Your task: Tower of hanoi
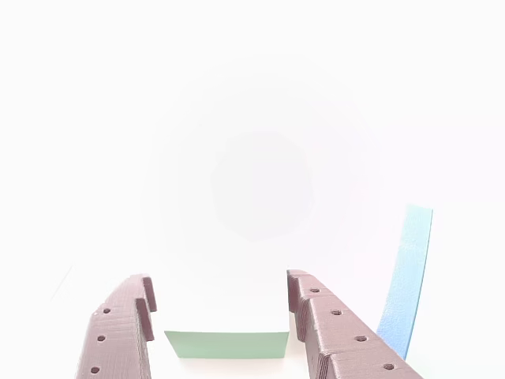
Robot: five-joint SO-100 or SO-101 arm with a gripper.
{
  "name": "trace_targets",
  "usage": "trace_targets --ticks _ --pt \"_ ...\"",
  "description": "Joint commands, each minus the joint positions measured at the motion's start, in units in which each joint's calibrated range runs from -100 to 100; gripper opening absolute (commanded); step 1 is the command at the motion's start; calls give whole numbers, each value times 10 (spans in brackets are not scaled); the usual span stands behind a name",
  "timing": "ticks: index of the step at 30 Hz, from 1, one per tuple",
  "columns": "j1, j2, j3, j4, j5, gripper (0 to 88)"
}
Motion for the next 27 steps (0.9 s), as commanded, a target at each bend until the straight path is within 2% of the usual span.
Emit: trace_targets --ticks 1,27 --pt "-8 -1 -18 -15 6 139" --pt "-7 -2 -22 -13 6 93"
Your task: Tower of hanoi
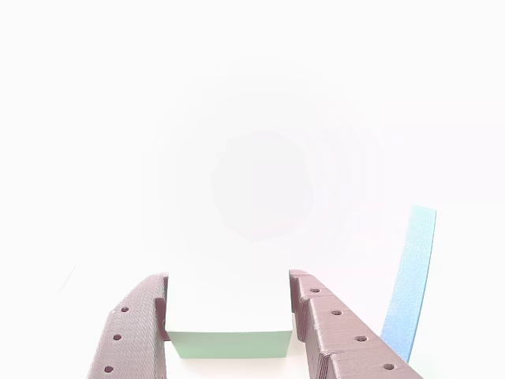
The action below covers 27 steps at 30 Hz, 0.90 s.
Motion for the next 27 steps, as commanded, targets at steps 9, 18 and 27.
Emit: trace_targets --ticks 9,18,27 --pt "-9 -64 -23 50 6 94" --pt "-16 -137 -28 122 6 91" --pt "-15 -265 -38 273 6 89"
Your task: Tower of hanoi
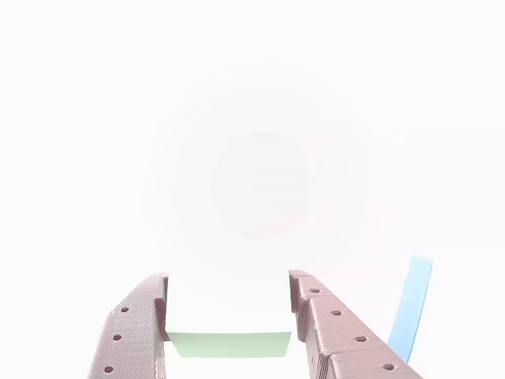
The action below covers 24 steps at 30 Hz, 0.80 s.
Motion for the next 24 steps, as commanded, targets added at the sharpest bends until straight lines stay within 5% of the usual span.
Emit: trace_targets --ticks 1,24 --pt "-3 -99 -33 86 6 89" --pt "80 -358 -399 827 6 89"
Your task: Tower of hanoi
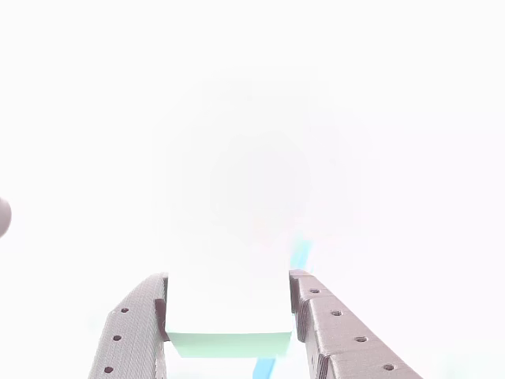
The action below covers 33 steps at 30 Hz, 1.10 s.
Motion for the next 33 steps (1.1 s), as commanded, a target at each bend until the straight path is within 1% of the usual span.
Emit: trace_targets --ticks 1,8,14,21,33 --pt "27 -46 -137 157 6 89" --pt "70 -50 -299 348 6 89" --pt "91 -48 -401 451 6 89" --pt "125 -64 -427 483 6 89" --pt "210 -87 -403 499 6 89"
